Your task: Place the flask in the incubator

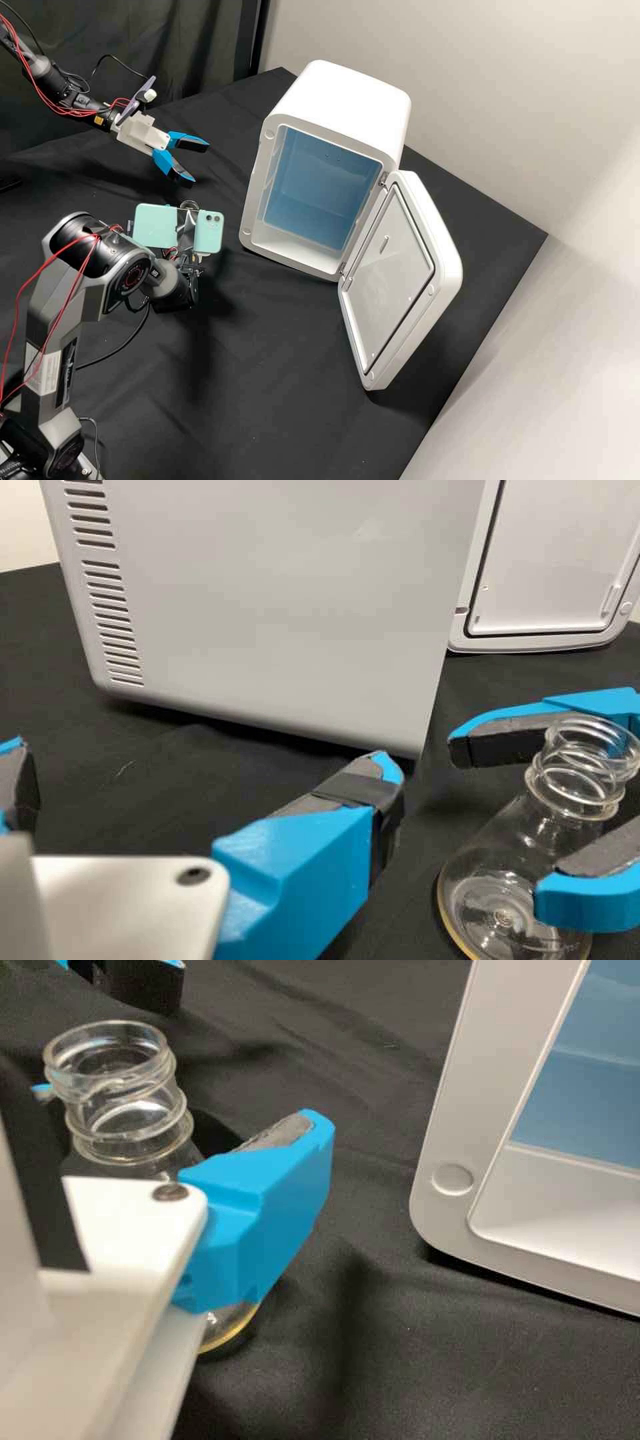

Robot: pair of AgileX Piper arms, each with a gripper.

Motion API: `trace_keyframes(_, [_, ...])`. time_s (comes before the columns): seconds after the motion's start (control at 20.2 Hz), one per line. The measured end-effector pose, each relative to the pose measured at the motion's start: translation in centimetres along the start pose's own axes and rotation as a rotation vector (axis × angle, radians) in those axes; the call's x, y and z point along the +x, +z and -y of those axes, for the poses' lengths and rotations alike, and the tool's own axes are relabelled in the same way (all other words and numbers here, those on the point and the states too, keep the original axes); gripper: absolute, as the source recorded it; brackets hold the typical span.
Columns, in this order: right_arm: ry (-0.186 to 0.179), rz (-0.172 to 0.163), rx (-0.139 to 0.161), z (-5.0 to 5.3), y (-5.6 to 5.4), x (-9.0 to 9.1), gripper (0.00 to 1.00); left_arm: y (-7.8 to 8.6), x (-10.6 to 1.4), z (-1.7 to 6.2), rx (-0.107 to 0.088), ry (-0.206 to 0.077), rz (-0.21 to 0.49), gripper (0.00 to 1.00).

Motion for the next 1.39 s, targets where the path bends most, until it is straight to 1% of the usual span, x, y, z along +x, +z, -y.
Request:
trace_keyframes(0.6, [0.0, 0.0, 0.0, 0.0, 0.0, 0.0, 0.0, 0.0, 0.0, 0.0, 0.0, 0.0, 0.0, 1.0])
trace_keyframes(0.69, [0.003, -0.007, 0.0, -0.03, -0.06, 0.0, 0.0, 0.0, 0.0, 0.0, 0.0, 0.0, 0.0, 1.0])
trace_keyframes(0.84, [0.013, -0.009, 0.007, -0.14, 0.04, -0.03, 0.0, 0.0, 0.0, 0.0, 0.0, 0.0, 0.0, 1.0])
trace_keyframes(0.99, [0.011, -0.008, 0.012, 0.01, 0.2, 0.06, 0.0, 0.0, 0.0, 0.0, 0.0, 0.0, 0.0, 1.0])
trace_keyframes(1.39, [0.014, -0.011, 0.012, -0.05, 0.22, 0.03, 0.0, 0.0, 0.0, 0.0, 0.0, 0.0, 0.0, 1.0])
